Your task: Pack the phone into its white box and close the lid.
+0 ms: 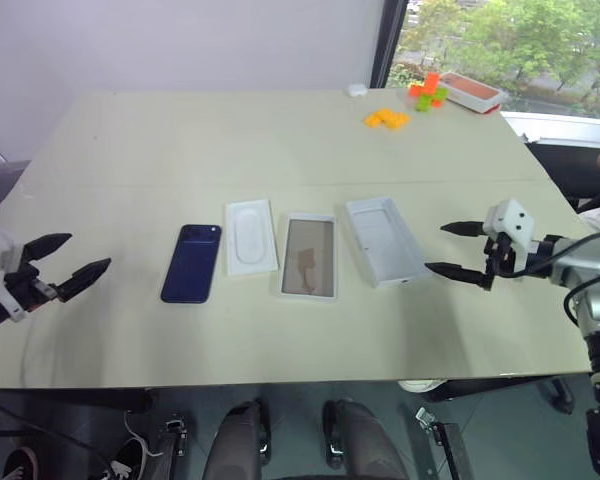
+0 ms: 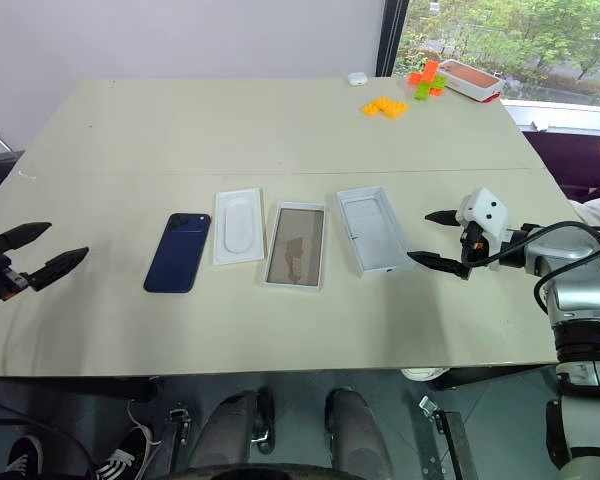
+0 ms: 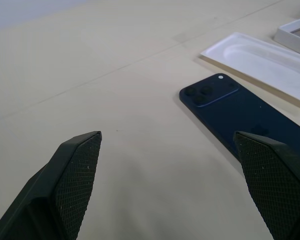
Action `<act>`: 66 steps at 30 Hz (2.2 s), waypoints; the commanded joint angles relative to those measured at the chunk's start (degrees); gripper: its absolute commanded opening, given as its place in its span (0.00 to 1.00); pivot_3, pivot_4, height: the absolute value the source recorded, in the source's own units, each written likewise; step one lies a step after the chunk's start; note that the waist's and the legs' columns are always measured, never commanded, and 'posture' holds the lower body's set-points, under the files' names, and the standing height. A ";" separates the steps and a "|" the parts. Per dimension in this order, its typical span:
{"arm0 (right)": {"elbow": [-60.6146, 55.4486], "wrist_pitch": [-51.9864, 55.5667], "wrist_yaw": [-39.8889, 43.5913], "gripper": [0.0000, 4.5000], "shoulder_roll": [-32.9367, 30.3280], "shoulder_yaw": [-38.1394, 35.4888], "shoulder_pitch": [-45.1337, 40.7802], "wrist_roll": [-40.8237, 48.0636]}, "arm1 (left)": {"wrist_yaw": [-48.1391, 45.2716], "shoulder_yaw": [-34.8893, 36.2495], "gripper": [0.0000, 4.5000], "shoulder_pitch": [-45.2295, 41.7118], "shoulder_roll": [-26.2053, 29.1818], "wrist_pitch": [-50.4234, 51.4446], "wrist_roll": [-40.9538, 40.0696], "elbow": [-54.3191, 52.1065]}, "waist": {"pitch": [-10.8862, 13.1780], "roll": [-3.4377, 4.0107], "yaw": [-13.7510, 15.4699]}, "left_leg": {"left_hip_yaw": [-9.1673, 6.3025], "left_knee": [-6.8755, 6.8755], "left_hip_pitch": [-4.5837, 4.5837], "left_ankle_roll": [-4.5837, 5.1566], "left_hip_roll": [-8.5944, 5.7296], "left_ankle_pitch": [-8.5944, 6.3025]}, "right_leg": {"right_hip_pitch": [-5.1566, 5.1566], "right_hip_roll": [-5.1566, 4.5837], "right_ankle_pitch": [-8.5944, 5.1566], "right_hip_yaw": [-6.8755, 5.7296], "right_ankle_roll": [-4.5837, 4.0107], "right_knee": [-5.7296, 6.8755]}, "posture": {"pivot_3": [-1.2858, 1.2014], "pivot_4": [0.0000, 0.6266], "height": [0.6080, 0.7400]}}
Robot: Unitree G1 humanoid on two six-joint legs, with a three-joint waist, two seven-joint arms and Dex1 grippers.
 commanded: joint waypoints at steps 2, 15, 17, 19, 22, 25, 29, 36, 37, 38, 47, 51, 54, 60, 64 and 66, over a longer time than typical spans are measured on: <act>-0.11 -1.27 -0.28 1.00 -0.25 -0.97 -0.85 0.11 | 0.42 0.54 0.99 -0.56 0.02 0.00 -0.62 -1.32 | 0.00 0.00 0.05 | -0.01 0.04 0.00 0.01 0.01 0.00 | 0.02 0.02 0.00 0.00 0.00 0.01 | 0.52 0.24 1.00; -2.78 -0.52 -1.80 1.00 1.03 -0.42 -2.48 0.31 | -0.28 -2.33 0.99 -2.21 3.46 17.44 -4.72 -3.06 | 0.00 0.00 -0.04 | 0.03 0.65 -0.02 0.02 0.35 0.00 | 0.20 0.30 0.00 -0.03 0.01 0.17 | 0.52 0.24 1.00; -3.50 -0.40 -2.38 1.00 1.68 -0.17 -3.14 0.13 | -0.04 -1.99 0.99 -3.45 3.39 21.17 -6.92 -3.53 | 0.00 0.00 0.00 | 0.02 0.66 -0.01 0.01 0.36 -0.01 | 0.19 0.30 0.00 -0.03 0.01 0.23 | 0.52 0.24 1.00; -4.02 0.19 -3.17 1.00 2.69 0.05 -4.08 0.09 | 1.11 -1.31 0.99 -5.16 2.77 24.27 -8.82 -4.10 | 0.00 0.00 0.01 | 0.02 0.67 -0.01 0.00 0.37 -0.01 | 0.16 0.30 0.00 -0.03 0.01 0.29 | 0.52 0.24 1.00; -4.28 -0.05 -4.21 1.00 4.24 0.99 -5.30 -0.68 | 2.44 -0.51 0.99 -7.33 2.07 29.44 -12.50 -5.02 | 0.00 0.00 0.01 | 0.02 0.68 -0.01 0.01 0.38 -0.01 | 0.16 0.31 0.00 -0.04 0.01 0.31 | 0.52 0.24 1.00; -5.53 0.19 -5.47 1.00 5.75 2.04 -6.52 -1.10 | 3.92 -0.16 0.99 -8.70 1.98 33.89 -14.96 -5.49 | 0.00 0.00 -0.04 | 0.03 0.68 -0.02 0.01 0.38 0.00 | 0.16 0.31 0.00 -0.04 0.02 0.31 | 0.52 0.24 1.00; -9.19 2.23 -7.46 1.00 8.62 3.18 -7.92 -0.64 | 5.04 -1.17 0.99 -8.46 1.13 35.27 -15.69 -7.12 | 0.00 0.00 -0.10 | 0.05 0.68 -0.03 0.02 0.40 0.00 | 0.15 0.35 0.00 -0.04 0.03 0.31 | 0.52 0.24 1.00; -11.56 3.68 -10.97 1.00 13.10 5.77 -10.25 -1.95 | 6.76 -2.24 0.99 -11.73 0.06 38.99 -17.61 -6.12 | 0.00 -0.01 0.14 | 0.05 0.73 -0.02 0.00 0.43 0.00 | 0.16 0.37 0.00 -0.05 0.02 0.34 | 0.52 0.24 1.00; -12.30 3.67 -11.18 1.00 13.54 6.37 -10.49 -2.24 | 6.81 -2.28 0.99 -11.72 -0.01 39.45 -17.75 -6.05 | 0.00 -0.01 0.11 | 0.05 0.74 -0.02 0.00 0.43 0.00 | 0.16 0.36 0.00 -0.04 0.02 0.34 | 0.52 0.24 1.00; -12.84 3.75 -11.45 1.00 14.02 6.84 -10.80 -2.41 | 6.75 -2.43 0.99 -11.51 -0.12 39.53 -17.69 -6.26 | 0.00 -0.01 0.06 | 0.05 0.74 -0.03 0.00 0.43 0.00 | 0.16 0.35 0.00 -0.04 0.02 0.34 | 0.52 0.24 1.00; -14.47 4.89 -12.05 1.00 16.22 9.48 -11.40 -3.07 | 11.52 -1.85 0.99 -15.71 -3.01 42.64 -20.45 -8.05 | 0.00 -0.02 0.19 | 0.04 0.73 -0.04 0.00 0.45 0.00 | 0.15 0.35 0.00 -0.05 0.02 0.35 | 0.52 0.24 1.00; -15.13 5.25 -11.83 1.00 16.17 10.69 -11.25 -3.57 | 16.81 -4.88 0.99 -18.64 -5.53 43.97 -19.93 -12.06 | -0.01 -0.03 0.12 | 0.07 0.77 -0.04 0.01 0.44 0.00 | 0.19 0.33 0.00 -0.04 0.02 0.34 | 0.52 0.24 1.00; -15.64 6.43 -8.44 1.00 14.98 10.44 -10.20 -1.50 | 25.56 -11.41 0.99 -20.80 -11.34 40.29 -13.64 -16.25 | -0.02 -0.06 0.57 | 0.05 0.77 -0.04 0.01 0.43 0.01 | 0.25 0.32 0.01 -0.05 0.03 0.33 | 0.52 0.24 1.00; -17.08 8.11 -7.43 1.00 15.29 10.06 -9.30 -0.64 | 35.68 -17.78 0.99 -24.24 -20.39 38.41 -7.75 -17.14 | -0.02 -0.11 0.20 | 0.06 0.84 -0.02 0.03 0.44 0.02 | 0.32 0.45 0.15 -0.05 0.29 0.31 | 0.52 0.24 1.00; -17.19 8.21 -8.00 1.00 15.45 9.77 -9.22 -0.55 | 37.95 -20.20 0.99 -25.35 -24.36 36.02 -5.19 -16.62 | -0.02 -0.11 0.21 | 0.02 0.85 0.02 0.03 0.47 0.02 | 0.32 0.57 0.20 -0.04 0.38 0.34 | 0.52 0.24 1.00; -17.13 7.90 -7.98 1.00 15.23 9.81 -9.17 -0.69 | 38.53 -21.01 0.99 -26.42 -24.61 35.38 -3.67 -15.25 | -0.02 -0.11 0.23 | 0.02 0.86 0.01 0.03 0.48 0.02 | 0.32 0.59 0.21 -0.05 0.39 0.35 | 0.52 0.24 1.00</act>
